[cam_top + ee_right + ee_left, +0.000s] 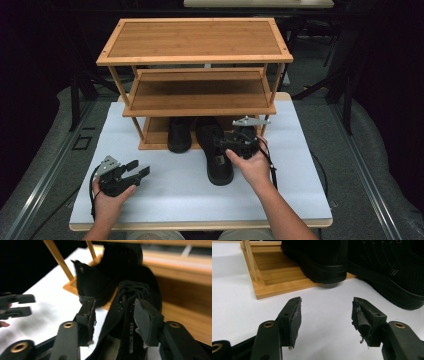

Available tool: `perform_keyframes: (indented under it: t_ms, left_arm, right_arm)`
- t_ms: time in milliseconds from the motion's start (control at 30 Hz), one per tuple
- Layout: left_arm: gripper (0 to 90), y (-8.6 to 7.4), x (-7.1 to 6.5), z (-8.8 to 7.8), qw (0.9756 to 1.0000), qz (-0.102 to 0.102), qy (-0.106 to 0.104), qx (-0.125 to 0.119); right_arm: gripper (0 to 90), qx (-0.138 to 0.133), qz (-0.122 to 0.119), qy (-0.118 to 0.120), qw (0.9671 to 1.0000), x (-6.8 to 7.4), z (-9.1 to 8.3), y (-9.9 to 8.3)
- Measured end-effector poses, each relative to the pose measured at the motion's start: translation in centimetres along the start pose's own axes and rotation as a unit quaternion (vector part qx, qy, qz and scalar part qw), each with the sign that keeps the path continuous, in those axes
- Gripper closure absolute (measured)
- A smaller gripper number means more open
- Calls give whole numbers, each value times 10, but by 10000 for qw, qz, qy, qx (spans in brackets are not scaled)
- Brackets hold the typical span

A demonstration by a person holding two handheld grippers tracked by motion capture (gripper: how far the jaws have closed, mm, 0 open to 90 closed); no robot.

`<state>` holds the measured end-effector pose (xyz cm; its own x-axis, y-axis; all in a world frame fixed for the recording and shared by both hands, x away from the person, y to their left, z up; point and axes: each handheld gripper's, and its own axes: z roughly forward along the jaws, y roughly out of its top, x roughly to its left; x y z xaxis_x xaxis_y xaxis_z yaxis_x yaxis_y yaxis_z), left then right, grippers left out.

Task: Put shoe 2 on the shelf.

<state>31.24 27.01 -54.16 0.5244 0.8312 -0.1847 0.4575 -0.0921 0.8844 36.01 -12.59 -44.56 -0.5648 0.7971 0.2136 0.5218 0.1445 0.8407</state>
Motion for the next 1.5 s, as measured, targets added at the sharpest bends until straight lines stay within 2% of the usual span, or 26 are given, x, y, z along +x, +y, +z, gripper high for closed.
perform_keyframes:
  t_ms: [33, 100, 167, 200, 267, 333, 433, 533, 633, 667, 800, 833, 867, 900, 967, 1067, 1100, 1167, 1267, 1333, 1433, 1500]
  left_arm:
    - [412, 0, 0, 0, 10000, -6, 15, 0]
    - [412, 0, -1, 1, 10000, -2, 6, -9]
    - [412, 0, -2, 0, 10000, 37, 3, 6]
    - [412, 0, -2, 0, 10000, 24, -7, -8]
    - [412, 0, -2, 0, 10000, 20, 7, 9]
    - [412, -1, -2, 0, 10000, 9, 14, 1]
    - [412, -1, -2, 0, 10000, 3, 32, -17]
    - [411, -1, -2, 0, 10000, -17, 32, -28]
    - [411, -1, -2, 1, 10000, -4, 21, 20]
    - [411, -1, -2, 1, 10000, -4, 28, 11]
    - [411, -1, -2, 1, 10000, 7, 15, 12]
    - [410, -1, -2, 1, 10000, -5, 13, 11]
    - [410, -1, -1, 1, 10000, -13, 1, 15]
    - [411, -1, -1, 1, 10000, -14, 7, 30]
    - [410, -2, 0, 2, 10000, -28, -4, 27]
    - [411, -2, -2, 3, 10000, -9, -14, 10]
    - [410, -2, -2, 3, 10000, 9, -27, 16]
    - [411, -2, -3, 3, 10000, 30, -41, 15]
    - [410, -2, -3, 3, 10000, 13, -43, 35]
    - [410, -2, -2, 4, 10000, -6, -36, 21]
    - [410, -1, -1, 5, 10000, -20, -43, 39]
    - [411, -1, -1, 6, 10000, -28, -30, 34]
  right_arm:
    - [477, -74, -55, 51, 9999, 2, -4, -4]
    - [460, -283, -152, -53, 9995, 8, -15, -15]
    - [453, -399, -155, 233, 9988, 9, -23, -25]
    - [441, -559, -169, 180, 9981, 11, -28, -33]
    - [424, -710, -220, 85, 9972, 14, -35, -45]
    - [401, -879, -250, 98, 9958, 17, -39, -58]
    - [375, -795, -204, 212, 9964, 18, -40, -75]
    - [371, -732, -234, 102, 9970, 18, -36, -92]
    - [368, -474, -339, -13, 9983, 17, -22, -107]
    - [368, -473, -348, -86, 9982, 17, -17, -109]
    - [385, -325, -405, -396, 9979, 17, 0, -111]
    - [422, -275, -417, -419, 9979, 17, 3, -111]
    - [444, -223, -446, -577, 9971, 17, 7, -111]
    - [476, -215, -417, -612, 9970, 18, 8, -110]
    - [546, -241, -341, -569, 9975, 17, 10, -107]
    - [607, -166, -43, -522, 9985, 14, 16, -102]
    - [669, -179, 19, -508, 9985, 13, 18, -100]
    - [737, -164, 119, -567, 9982, 14, 22, -96]
    - [759, -243, 170, -763, 9966, 15, 29, -90]
    - [766, -324, 311, -857, 9953, 13, 32, -86]
    - [768, -499, 547, -781, 9942, 9, 38, -76]
    - [765, -467, 430, -701, 9955, 12, 46, -69]
